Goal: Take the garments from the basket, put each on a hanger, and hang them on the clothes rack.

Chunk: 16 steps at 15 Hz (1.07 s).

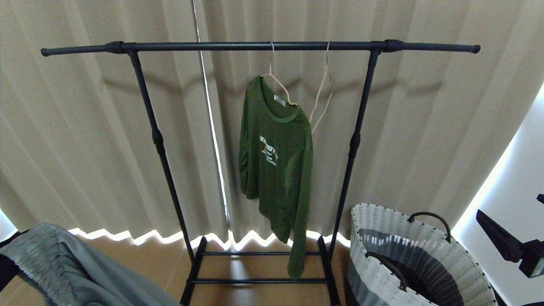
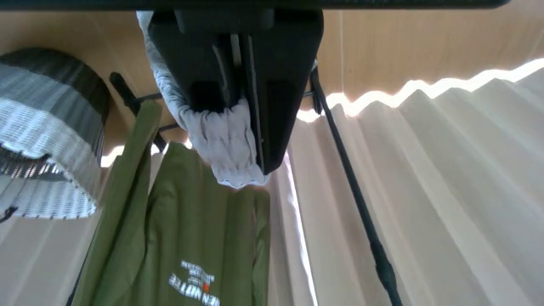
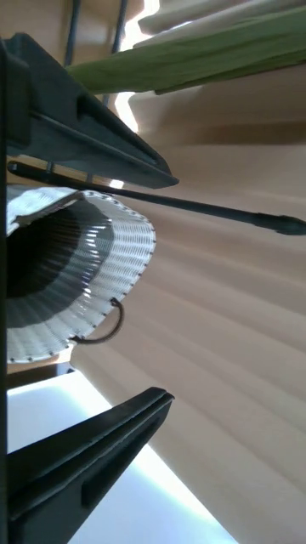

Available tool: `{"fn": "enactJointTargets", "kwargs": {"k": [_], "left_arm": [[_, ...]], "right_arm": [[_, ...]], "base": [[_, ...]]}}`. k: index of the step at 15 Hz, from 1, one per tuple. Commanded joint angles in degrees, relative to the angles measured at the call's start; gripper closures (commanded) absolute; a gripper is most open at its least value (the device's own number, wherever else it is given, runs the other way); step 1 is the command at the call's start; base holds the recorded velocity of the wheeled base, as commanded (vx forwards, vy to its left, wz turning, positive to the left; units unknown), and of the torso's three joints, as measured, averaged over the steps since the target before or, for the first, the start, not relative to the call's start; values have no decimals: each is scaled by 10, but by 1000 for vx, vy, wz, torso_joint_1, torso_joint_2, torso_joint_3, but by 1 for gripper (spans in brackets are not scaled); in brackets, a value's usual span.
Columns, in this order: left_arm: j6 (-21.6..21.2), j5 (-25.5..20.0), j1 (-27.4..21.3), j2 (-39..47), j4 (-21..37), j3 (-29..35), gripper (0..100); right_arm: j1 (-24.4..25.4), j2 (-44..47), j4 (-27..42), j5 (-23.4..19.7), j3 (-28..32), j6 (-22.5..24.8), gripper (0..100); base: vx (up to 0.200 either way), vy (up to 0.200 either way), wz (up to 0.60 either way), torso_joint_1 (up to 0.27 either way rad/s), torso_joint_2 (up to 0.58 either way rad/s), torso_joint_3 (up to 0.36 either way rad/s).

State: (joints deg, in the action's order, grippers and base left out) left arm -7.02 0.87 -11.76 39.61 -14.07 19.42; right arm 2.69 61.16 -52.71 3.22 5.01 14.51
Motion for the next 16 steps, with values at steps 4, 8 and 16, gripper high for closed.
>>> {"fn": "enactJointTargets", "kwargs": {"k": [4,8,16], "left_arm": [[0,0,0,2,0,-1,100],[1,0,0,2,0,-3,100],[2,-39,1,9,2,-9,100]], "right_arm": [[0,2,0,-1,-1,-13,0],[1,-5,0,-2,-3,-14,0],[1,-3,3,-3,-2,-13,0]], "base": [[0,0,0,171,-485,-312],[0,0,0,176,-453,-281],[100,0,0,14,-41,-20]]}}
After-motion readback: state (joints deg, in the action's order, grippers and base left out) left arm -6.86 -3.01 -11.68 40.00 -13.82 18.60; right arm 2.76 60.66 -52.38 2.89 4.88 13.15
